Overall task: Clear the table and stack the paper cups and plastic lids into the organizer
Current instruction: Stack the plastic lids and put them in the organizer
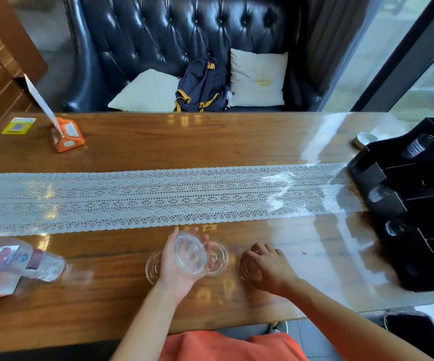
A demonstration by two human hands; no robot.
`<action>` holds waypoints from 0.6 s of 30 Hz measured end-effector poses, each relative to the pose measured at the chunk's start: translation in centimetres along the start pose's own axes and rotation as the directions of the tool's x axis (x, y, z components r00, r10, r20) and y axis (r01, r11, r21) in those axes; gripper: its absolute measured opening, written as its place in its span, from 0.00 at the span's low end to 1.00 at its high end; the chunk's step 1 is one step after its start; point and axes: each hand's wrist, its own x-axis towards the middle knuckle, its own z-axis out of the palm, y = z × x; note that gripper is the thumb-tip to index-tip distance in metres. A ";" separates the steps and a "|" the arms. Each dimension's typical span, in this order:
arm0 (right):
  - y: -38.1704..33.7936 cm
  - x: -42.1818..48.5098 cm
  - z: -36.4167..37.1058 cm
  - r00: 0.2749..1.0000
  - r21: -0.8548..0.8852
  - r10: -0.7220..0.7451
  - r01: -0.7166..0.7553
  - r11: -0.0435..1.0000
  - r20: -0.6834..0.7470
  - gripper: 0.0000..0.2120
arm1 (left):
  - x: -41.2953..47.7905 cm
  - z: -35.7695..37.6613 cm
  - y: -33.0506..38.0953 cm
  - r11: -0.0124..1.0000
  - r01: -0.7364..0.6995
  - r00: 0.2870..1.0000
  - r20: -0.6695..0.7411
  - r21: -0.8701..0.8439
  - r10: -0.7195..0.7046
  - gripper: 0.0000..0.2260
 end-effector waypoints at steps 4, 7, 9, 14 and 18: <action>-0.1 0.2 0.0 0.999 0.041 0.035 -0.033 0.999 -0.031 0.31 | -0.1 -0.5 0.2 1.000 0.003 1.000 0.001 -0.005 -0.003 0.19; -0.6 0.4 -1.1 0.994 0.218 0.074 -0.054 0.974 -0.085 0.28 | -0.3 -1.0 0.4 1.000 0.011 1.000 0.014 -0.024 -0.011 0.19; -1.0 0.7 -2.6 0.995 0.423 0.065 -0.024 0.906 -0.082 0.27 | -0.4 -1.3 0.4 0.999 0.009 1.000 0.018 -0.036 -0.008 0.19; -4.0 1.6 -7.3 0.985 0.720 0.013 0.116 0.684 -0.171 0.24 | -0.6 -1.6 0.6 0.999 0.013 1.000 -0.006 -0.047 -0.013 0.19; -7.4 1.2 -10.1 0.970 0.727 -0.163 0.244 0.642 -0.181 0.25 | -0.5 -1.8 0.6 1.000 0.012 1.000 -0.025 0.013 -0.012 0.24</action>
